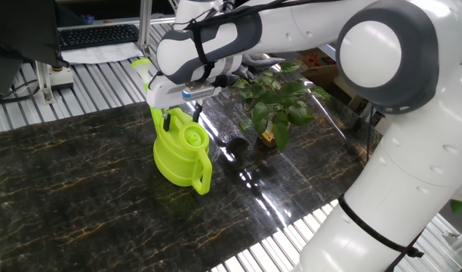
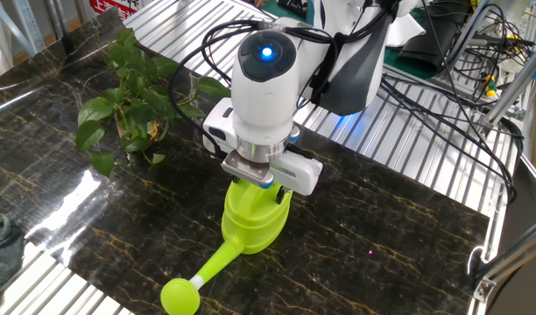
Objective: Water the plant
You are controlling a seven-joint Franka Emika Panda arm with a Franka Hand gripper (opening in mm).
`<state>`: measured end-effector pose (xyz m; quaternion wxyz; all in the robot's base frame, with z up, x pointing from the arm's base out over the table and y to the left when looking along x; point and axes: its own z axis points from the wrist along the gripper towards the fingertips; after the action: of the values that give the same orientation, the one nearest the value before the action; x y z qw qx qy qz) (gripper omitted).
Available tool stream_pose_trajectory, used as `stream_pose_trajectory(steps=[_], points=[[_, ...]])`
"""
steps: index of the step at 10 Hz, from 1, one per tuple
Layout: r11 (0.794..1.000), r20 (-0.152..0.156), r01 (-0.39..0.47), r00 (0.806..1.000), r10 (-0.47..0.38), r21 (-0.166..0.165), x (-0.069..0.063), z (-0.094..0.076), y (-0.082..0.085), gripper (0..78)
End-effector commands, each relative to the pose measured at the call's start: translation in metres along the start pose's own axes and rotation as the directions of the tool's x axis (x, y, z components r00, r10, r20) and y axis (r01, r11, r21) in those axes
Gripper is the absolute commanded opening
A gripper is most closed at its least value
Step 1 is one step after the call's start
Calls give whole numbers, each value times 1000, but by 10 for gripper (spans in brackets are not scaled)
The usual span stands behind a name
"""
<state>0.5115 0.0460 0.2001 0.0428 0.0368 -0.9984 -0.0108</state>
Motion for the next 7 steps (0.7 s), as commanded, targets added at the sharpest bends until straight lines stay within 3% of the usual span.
stream_pose_trajectory(steps=[1,7], points=[[1000,1,-9,1000,9,6,-1,0,0,774],[999,-9,-31,999,31,18,1,-2,0,774]])
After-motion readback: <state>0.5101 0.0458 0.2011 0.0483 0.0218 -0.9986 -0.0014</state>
